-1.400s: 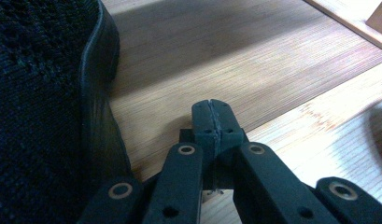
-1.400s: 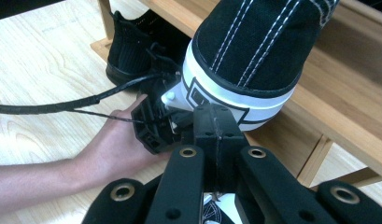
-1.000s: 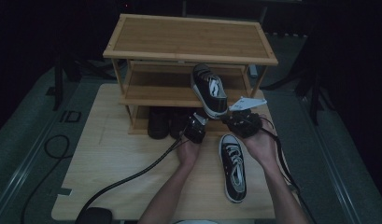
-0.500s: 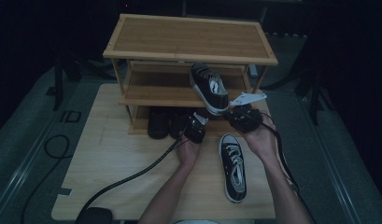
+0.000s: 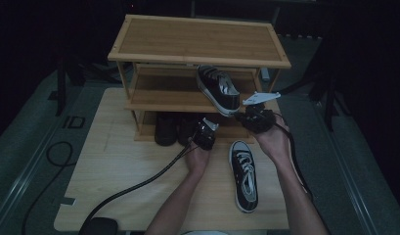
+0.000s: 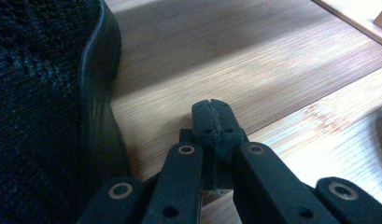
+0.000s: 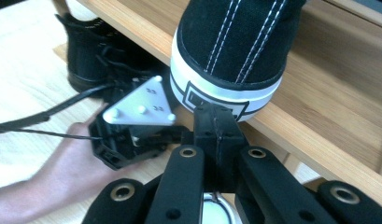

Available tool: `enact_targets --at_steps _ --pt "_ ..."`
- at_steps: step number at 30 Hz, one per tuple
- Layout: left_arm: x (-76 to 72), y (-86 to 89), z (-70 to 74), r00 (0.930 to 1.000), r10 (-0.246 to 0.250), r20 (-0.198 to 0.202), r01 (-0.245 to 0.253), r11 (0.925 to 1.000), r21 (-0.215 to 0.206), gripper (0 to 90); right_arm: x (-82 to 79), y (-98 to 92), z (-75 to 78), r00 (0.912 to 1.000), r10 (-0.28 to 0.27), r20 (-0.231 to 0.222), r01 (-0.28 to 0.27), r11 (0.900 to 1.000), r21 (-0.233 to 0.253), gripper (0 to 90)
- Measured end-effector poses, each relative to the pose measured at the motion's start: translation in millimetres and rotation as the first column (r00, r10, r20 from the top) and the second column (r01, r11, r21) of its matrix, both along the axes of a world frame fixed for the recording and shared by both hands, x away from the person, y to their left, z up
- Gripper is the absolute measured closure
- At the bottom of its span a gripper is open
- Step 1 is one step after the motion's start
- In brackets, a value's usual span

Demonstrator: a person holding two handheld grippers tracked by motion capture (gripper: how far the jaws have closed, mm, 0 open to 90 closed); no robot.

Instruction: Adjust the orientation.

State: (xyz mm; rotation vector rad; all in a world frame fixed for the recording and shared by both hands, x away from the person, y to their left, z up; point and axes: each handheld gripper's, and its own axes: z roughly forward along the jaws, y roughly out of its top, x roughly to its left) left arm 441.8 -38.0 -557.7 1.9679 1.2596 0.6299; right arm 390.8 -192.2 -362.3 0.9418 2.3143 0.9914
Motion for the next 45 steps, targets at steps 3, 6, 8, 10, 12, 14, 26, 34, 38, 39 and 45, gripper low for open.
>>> enact_targets --at_steps 3,6,8,10,12,14,26,34,38,39,45 --pt "0.0 0.0 -0.1 1.0 -0.002 0.0 0.002 1.0 0.001 90.0 0.8 3.8 -0.1 1.0 0.009 0.002 -0.009 1.0 0.003 90.0" --pt "0.2 0.0 -0.3 1.0 0.003 0.001 -0.003 1.0 -0.006 90.0 2.6 9.2 -1.0 0.9999 0.014 -0.005 -0.014 1.0 0.004 90.0" --pt "0.2 0.2 -0.2 1.0 0.002 0.0 -0.002 1.0 -0.008 90.0 4.5 14.0 -2.9 1.0 0.007 0.001 -0.007 1.0 -0.01 90.0" --pt "0.2 0.3 -0.2 1.0 0.0 -0.001 0.0 1.0 -0.009 90.0 6.8 16.2 -3.6 1.0 0.007 -0.002 -0.007 1.0 0.004 90.0" --pt "0.3 0.3 -0.4 1.0 0.0 0.001 0.0 0.9999 -0.012 90.0 8.3 18.4 -3.9 0.9999 0.01 -0.005 -0.01 1.0 0.008 90.0" --pt "0.2 0.2 -0.3 1.0 0.0 0.0 0.0 1.0 -0.01 90.0 8.8 21.2 -3.8 0.9998 0.018 -0.004 -0.018 1.0 0.009 90.0" --pt "0.3 0.5 -0.2 1.0 0.0 -0.002 0.0 0.9999 -0.011 90.0 16.2 44.2 -6.2 0.9992 0.039 0.004 -0.039 0.999 0.015 90.0" --pt "0.2 0.4 -0.2 1.0 0.0 -0.001 0.0 0.9999 -0.01 90.0 17.3 51.4 -7.6 0.9986 0.052 0.0 -0.052 0.998 0.036 90.0" --pt "0.1 0.3 -0.2 1.0 0.0 -0.001 0.0 0.9999 -0.01 90.0 18.0 54.7 -8.3 0.998 0.063 0.001 -0.063 0.997 0.045 90.0" --pt "0.1 0.3 -0.2 1.0 0.0 -0.001 0.0 0.9999 -0.01 90.0 18.0 56.2 -8.0 0.9978 0.066 0.001 -0.066 0.997 0.04 90.0" --pt "0.1 1.0 0.1 1.0 -0.003 -0.005 0.003 1.0 -0.005 90.0 19.0 66.5 -7.2 0.9959 0.09 0.0 -0.09 0.995 0.031 90.0"
